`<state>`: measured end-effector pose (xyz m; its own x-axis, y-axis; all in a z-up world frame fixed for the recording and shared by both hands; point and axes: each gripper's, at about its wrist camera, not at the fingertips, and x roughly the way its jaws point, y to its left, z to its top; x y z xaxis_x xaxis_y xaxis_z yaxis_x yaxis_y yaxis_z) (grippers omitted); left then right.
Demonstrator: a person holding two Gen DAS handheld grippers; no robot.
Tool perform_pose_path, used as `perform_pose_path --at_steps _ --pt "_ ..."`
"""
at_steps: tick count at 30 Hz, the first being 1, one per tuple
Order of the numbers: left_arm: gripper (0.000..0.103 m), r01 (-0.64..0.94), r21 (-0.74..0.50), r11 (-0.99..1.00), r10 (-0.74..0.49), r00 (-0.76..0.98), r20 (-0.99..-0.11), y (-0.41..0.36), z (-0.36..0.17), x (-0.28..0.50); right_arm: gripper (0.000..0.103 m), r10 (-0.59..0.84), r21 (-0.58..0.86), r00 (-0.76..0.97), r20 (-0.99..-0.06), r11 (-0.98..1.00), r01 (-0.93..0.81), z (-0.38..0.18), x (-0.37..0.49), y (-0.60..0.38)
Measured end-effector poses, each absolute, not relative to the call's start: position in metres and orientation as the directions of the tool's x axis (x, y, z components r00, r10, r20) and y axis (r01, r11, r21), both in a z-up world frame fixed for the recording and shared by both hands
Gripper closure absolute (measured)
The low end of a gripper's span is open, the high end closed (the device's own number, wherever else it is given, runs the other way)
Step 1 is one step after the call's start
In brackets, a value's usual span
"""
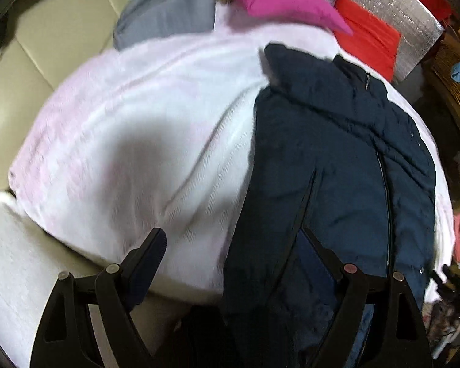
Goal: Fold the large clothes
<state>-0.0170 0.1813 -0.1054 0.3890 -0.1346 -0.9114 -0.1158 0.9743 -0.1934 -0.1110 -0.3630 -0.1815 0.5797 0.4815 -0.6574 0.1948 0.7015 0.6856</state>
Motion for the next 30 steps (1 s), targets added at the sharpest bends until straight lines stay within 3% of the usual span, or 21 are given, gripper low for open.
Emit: perform_pose_path --at_steps 11,24,30 --pt "0.016 -0.083 -0.320 0.944 -0.316 0.054 -0.947 0.180 -0.160 -0.011 0.035 0.554 0.743 0.543 -0.631 0.634 0.215 -0.215 -0.145 -0.359" --pt "0.018 -0.083 -0.532 0.843 -0.537 -0.050 -0.842 0.162 -0.189 -0.006 0.035 0.597 0.769 0.512 -0.618 0.593 0.237 -0.235 -0.144 -0.344" --pt "0.042 -0.060 -0.528 0.847 -0.531 -0.061 -0.845 0.148 -0.195 -0.004 0.035 0.666 0.810 0.468 -0.581 0.532 0.248 -0.251 -0.141 -0.336"
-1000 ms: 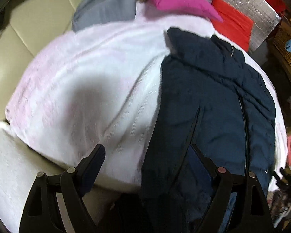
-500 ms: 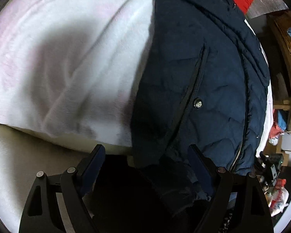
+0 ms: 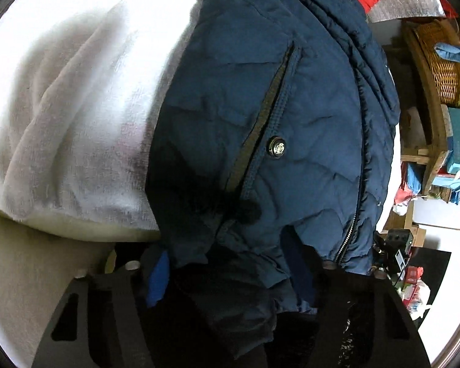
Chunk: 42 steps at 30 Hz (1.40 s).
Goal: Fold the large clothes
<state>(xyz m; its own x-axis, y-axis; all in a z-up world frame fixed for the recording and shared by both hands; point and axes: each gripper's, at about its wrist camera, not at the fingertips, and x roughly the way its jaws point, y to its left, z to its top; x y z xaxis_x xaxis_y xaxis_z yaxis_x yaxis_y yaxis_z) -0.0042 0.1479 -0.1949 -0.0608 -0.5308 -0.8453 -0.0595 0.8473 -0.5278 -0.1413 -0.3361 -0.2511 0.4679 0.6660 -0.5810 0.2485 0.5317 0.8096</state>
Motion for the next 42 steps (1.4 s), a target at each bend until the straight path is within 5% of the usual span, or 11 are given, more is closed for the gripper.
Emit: perform_pose_path --at_steps 4,11,16,21,42 --pt "0.050 -0.062 -0.522 0.851 -0.525 -0.058 -0.849 0.139 -0.199 0.001 0.039 0.718 0.830 0.418 -0.556 0.510 0.227 -0.254 -0.136 -0.321" --pt "0.050 -0.089 -0.539 0.838 -0.546 -0.122 -0.829 0.150 -0.211 -0.004 0.073 0.704 0.805 0.405 -0.584 0.568 0.173 -0.236 -0.131 -0.303" --pt "0.072 -0.078 -0.546 0.834 -0.551 -0.079 -0.831 0.150 -0.202 -0.002 0.083 0.695 0.801 0.440 -0.569 0.590 0.104 -0.208 -0.130 -0.299" --pt "0.076 -0.059 -0.577 0.815 -0.579 -0.027 -0.815 0.155 -0.181 -0.004 0.083 0.713 0.834 0.519 -0.471 0.551 0.000 -0.175 -0.128 -0.301" --pt "0.083 0.056 -0.756 0.652 -0.740 0.261 -0.620 0.178 -0.063 0.053 0.091 0.625 0.821 0.701 -0.343 0.562 -0.099 -0.096 -0.043 -0.335"
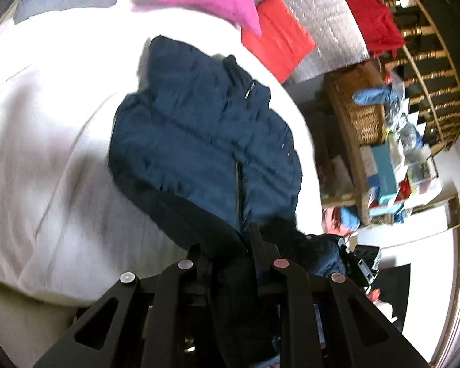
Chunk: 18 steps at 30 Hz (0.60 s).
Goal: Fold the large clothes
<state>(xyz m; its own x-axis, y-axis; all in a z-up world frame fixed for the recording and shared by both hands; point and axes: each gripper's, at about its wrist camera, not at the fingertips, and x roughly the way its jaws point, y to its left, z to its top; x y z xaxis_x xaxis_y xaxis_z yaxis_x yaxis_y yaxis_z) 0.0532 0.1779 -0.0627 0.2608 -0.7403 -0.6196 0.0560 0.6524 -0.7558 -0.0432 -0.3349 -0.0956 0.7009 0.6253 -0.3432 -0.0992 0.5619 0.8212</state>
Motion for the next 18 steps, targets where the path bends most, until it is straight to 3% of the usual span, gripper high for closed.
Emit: perform_pose_path --at_steps 7,18 --pt "0.084 0.010 -0.790 0.613 -0.743 0.348 -0.572 0.185 -0.058 0.114 0.091 0.560 0.845 0.764 -0.321 0.534 -0.037 -0.088 0.034 -0.354" --pt "0.084 -0.077 -0.736 0.672 -0.651 0.411 -0.638 0.169 -0.108 0.238 0.091 0.436 0.839 0.792 -0.428 0.518 0.169 -0.128 0.174 -0.382"
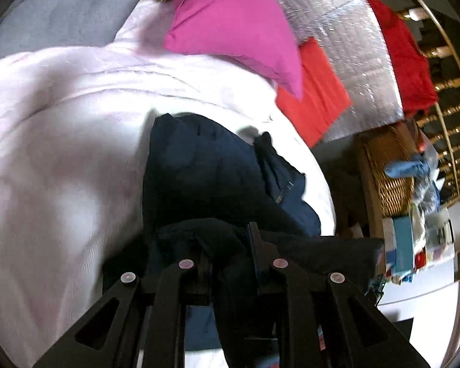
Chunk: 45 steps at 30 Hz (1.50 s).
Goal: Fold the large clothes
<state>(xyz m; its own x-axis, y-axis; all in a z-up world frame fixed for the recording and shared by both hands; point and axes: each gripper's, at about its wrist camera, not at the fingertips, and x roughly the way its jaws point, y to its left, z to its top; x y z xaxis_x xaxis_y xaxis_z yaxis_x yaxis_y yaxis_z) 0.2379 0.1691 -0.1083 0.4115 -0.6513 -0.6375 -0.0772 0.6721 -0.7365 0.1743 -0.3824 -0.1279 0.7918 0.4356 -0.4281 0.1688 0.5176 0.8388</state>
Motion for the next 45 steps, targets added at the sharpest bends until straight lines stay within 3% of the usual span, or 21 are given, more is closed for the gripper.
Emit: perform_pose_path --at_steps 6,9,11,12,13,14,15,16,19,22,26,30,33,36,38,41,43,45 --pt "0.084 -0.120 -0.749 0.651 -0.662 0.392 -0.639 0.166 -0.140 0.289 0.090 0.432 0.839 0.771 -0.467 0.492 0.232 -0.151 0.232 -0.391" --pt "0.081 -0.184 -0.780 0.599 -0.698 0.359 -0.620 0.170 -0.158 0.307 0.087 0.489 0.881 0.745 -0.454 0.373 0.292 -0.174 0.255 -0.405" --pt "0.076 -0.232 -0.806 0.545 -0.739 0.322 -0.592 0.174 -0.169 0.318 0.074 0.511 0.901 0.747 -0.426 0.311 0.301 -0.182 0.262 -0.412" --pt "0.068 -0.246 -0.829 0.502 -0.769 0.311 -0.558 0.178 -0.172 0.322 0.069 0.510 0.915 0.762 -0.399 0.275 0.295 -0.182 0.264 -0.419" --pt "0.053 -0.265 -0.859 0.438 -0.806 0.309 -0.506 0.183 -0.174 0.325 0.055 0.497 0.924 0.782 -0.378 0.257 0.283 -0.180 0.263 -0.425" --pt "0.045 -0.285 -0.886 0.365 -0.836 0.319 -0.447 0.189 -0.176 0.327 0.035 0.474 0.934 0.807 -0.352 0.240 0.266 -0.177 0.260 -0.432" --pt "0.033 -0.298 -0.906 0.301 -0.853 0.341 -0.396 0.195 -0.175 0.327 0.026 0.418 0.946 0.853 -0.312 0.218 0.239 -0.169 0.251 -0.444" --pt "0.027 -0.298 -0.915 0.272 -0.855 0.362 -0.372 0.200 -0.172 0.326 0.020 0.383 0.952 0.877 -0.290 0.209 0.223 -0.163 0.244 -0.451" --pt "0.016 -0.235 -0.929 0.286 -0.778 0.509 -0.368 0.216 -0.146 0.313 0.020 0.390 0.934 0.866 -0.312 0.295 0.203 -0.141 0.232 -0.454" --pt "0.015 -0.186 -0.924 0.335 -0.700 0.607 -0.376 0.218 -0.124 0.283 0.020 0.397 0.874 0.831 -0.389 0.443 0.197 -0.124 0.215 -0.440" --pt "0.015 -0.186 -0.869 0.458 -0.657 0.588 -0.472 0.196 -0.120 0.241 0.022 0.377 0.791 0.791 -0.481 0.576 0.207 -0.119 0.181 -0.423" --pt "0.015 -0.248 -0.760 0.600 -0.510 0.614 -0.603 0.182 -0.127 0.191 0.022 0.334 0.708 0.745 -0.577 0.660 0.253 -0.132 0.160 -0.412" --pt "0.015 -0.334 -0.706 0.625 -0.412 0.627 -0.661 0.184 -0.140 0.170 0.022 0.290 0.647 0.710 -0.642 0.702 0.299 -0.147 0.154 -0.408" --pt "0.015 -0.363 -0.684 0.633 -0.396 0.607 -0.689 0.189 -0.158 0.167 0.023 0.309 0.635 0.670 -0.675 0.705 0.314 -0.168 0.157 -0.399" --pt "0.015 -0.354 -0.662 0.661 -0.397 0.584 -0.708 0.183 -0.169 0.170 0.035 0.320 0.606 0.630 -0.708 0.734 0.307 -0.173 0.169 -0.383" --pt "0.015 -0.306 -0.623 0.720 -0.371 0.590 -0.717 0.174 -0.162 0.175 0.060 0.202 0.480 0.627 -0.752 0.820 0.312 -0.161 0.168 -0.365" --pt "0.015 -0.285 -0.588 0.757 -0.341 0.595 -0.728 0.171 -0.158 0.174 0.069 0.177 0.476 0.660 -0.730 0.824 0.306 -0.145 0.160 -0.364" --pt "0.015 -0.289 -0.576 0.764 -0.330 0.593 -0.735 0.171 -0.158 0.176 0.071 0.144 0.465 0.688 -0.711 0.830 0.307 -0.135 0.149 -0.364"
